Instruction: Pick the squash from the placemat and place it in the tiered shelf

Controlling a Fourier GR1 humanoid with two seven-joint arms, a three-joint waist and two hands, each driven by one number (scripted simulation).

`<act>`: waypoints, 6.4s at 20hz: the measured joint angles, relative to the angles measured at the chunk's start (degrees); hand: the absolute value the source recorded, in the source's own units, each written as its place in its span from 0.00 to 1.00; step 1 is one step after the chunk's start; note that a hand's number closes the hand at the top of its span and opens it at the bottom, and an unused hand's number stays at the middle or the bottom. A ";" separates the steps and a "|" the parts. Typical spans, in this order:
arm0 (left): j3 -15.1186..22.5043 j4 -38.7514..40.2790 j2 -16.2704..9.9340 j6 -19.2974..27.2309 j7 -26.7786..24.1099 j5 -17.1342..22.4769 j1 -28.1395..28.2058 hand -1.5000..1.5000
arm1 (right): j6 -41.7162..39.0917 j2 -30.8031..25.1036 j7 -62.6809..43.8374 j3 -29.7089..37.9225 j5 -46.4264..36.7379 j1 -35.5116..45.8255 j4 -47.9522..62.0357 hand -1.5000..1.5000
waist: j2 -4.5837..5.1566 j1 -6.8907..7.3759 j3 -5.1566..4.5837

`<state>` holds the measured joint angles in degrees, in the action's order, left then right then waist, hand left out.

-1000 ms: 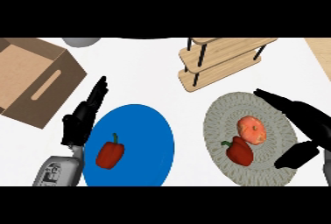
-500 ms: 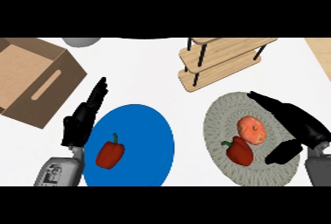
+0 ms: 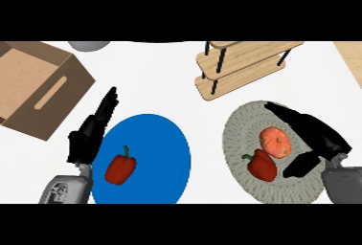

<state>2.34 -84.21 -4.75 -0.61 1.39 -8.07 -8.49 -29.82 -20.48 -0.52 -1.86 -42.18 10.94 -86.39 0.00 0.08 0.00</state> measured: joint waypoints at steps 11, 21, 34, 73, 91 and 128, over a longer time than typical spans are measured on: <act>-1.30 2.16 0.39 -0.64 -0.62 -0.53 -1.64 0.50 | 1.68 -0.12 6.39 -1.29 -5.38 -0.30 5.23 1.00 | 0.00 -0.04 -0.01; -1.88 1.02 0.45 -0.68 -0.16 -0.63 -1.09 0.50 | 2.56 4.09 2.55 -7.39 -11.90 -3.52 -4.16 1.00 | -0.12 -0.33 -0.04; -1.68 0.77 0.92 -0.62 1.07 -0.78 -1.74 0.50 | 8.22 19.69 -23.33 -31.39 -11.33 -13.53 -26.00 1.00 | -0.15 -0.41 0.00; -2.04 0.93 0.60 -1.54 -0.11 -0.98 -0.87 0.50 | 8.45 11.60 -50.61 5.56 0.35 44.29 -29.26 1.00 | -0.04 0.15 -0.02; -1.32 0.71 1.56 -1.28 0.32 -1.52 -1.57 0.50 | 24.86 4.60 -29.72 4.16 -9.53 48.40 -3.20 1.00 | 0.16 0.54 -0.03; -1.72 2.11 1.84 -0.90 -0.86 -2.07 -1.22 0.50 | 50.31 1.96 -11.68 19.38 1.49 54.31 33.97 0.00 | 0.04 0.32 0.00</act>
<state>0.62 -82.10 -2.90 -1.51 0.53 -10.14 -9.70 20.49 -18.52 -12.21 17.52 -40.69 65.25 -52.42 0.03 0.39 -0.01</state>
